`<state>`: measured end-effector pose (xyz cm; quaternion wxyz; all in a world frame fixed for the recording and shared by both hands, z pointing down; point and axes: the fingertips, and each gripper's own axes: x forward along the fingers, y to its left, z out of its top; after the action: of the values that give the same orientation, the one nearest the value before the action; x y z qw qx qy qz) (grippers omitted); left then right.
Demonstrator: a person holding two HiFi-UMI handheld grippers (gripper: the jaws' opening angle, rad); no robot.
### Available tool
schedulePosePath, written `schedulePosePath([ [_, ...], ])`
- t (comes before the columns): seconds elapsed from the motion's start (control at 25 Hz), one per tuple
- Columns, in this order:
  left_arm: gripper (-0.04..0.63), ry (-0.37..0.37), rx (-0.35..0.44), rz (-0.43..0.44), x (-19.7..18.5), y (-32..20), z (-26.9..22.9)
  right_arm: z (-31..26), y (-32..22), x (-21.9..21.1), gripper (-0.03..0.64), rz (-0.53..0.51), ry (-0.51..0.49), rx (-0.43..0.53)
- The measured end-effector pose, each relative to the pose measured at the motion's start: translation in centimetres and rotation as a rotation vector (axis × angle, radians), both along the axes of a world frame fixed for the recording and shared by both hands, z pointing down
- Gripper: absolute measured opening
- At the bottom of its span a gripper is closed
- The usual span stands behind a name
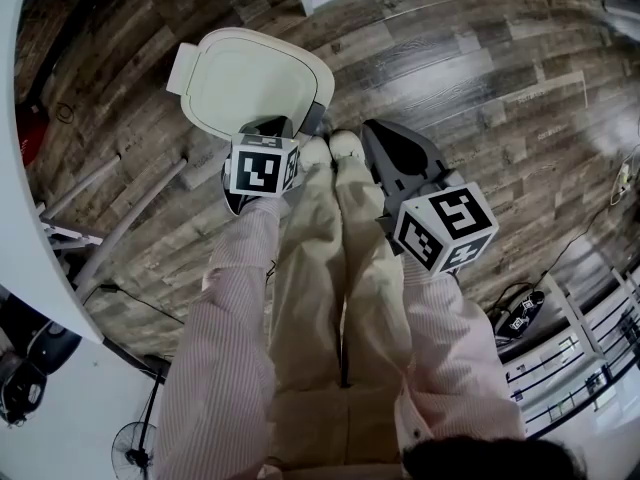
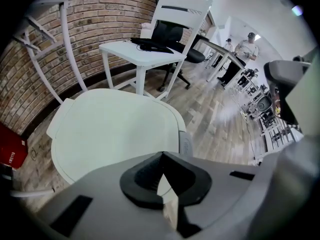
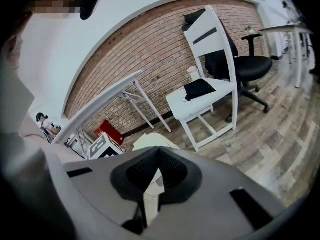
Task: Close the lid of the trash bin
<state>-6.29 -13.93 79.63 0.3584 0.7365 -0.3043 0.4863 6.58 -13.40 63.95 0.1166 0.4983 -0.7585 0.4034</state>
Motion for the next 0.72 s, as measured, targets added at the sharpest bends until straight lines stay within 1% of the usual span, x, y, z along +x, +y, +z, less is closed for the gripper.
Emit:
schedulePosePath([
  [0.2, -0.006, 0.015, 0.001, -0.023, 0.0, -0.1, -0.1, 0.1, 0.1, 0.3, 0.003, 0.007, 0.003, -0.003],
  [0.4, -0.006, 0.01, 0.008, -0.03, -0.1, -0.1, -0.1, 0.0, 0.0, 0.1, 0.003, 0.0, 0.007, 0.001],
  [0.48, -0.006, 0.014, 0.022, -0.054, -0.3, -0.2, -0.3, -0.2, -0.2, 0.0, 0.003, -0.005, 0.007, 0.005],
  [0.56, -0.006, 0.048, 0.04, -0.096, -0.3, -0.2, -0.8, -0.7, -0.2, 0.0, 0.003, -0.011, 0.01, 0.008],
  [0.68, -0.006, 0.144, 0.084, -0.169, -0.2, -0.4, -1.6, -1.6, -0.5, 0.0, 0.003, -0.018, 0.019, 0.017],
  [0.72, -0.006, 0.164, 0.102, -0.185, -0.3, -0.6, -2.3, -2.0, -0.7, -0.1, 0.003, -0.024, 0.023, 0.023],
])
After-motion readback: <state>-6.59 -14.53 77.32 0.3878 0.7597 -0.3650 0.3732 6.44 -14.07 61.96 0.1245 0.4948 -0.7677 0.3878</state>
